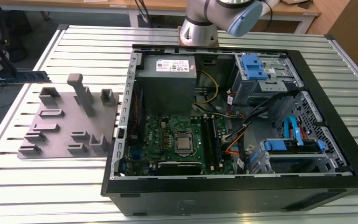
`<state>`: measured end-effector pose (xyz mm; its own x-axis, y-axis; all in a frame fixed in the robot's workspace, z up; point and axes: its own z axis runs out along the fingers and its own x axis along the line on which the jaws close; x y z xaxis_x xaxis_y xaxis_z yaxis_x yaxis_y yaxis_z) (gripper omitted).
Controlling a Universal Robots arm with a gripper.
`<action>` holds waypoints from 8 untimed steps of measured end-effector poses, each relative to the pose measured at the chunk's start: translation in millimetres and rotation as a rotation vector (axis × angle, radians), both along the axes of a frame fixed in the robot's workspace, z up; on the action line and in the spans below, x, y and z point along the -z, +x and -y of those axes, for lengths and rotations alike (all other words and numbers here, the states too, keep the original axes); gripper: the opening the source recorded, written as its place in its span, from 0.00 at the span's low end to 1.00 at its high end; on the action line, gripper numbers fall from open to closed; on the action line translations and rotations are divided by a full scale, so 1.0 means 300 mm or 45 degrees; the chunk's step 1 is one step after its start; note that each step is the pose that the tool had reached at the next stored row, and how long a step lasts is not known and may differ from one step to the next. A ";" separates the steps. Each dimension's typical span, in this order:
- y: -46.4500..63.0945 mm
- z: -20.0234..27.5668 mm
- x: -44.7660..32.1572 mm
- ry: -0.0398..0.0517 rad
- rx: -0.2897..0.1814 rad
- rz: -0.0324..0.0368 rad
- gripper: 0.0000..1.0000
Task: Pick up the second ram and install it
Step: 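Pick up the second ram and move it above second insertion slot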
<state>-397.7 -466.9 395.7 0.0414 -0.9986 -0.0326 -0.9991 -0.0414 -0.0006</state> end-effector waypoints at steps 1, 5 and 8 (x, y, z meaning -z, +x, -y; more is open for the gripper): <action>0.000 0.000 0.000 0.000 0.000 0.0001 0.13; 0.000 0.000 0.000 0.000 0.000 -0.0004 0.13; 0.001 0.000 -0.001 0.000 0.000 -0.0005 0.13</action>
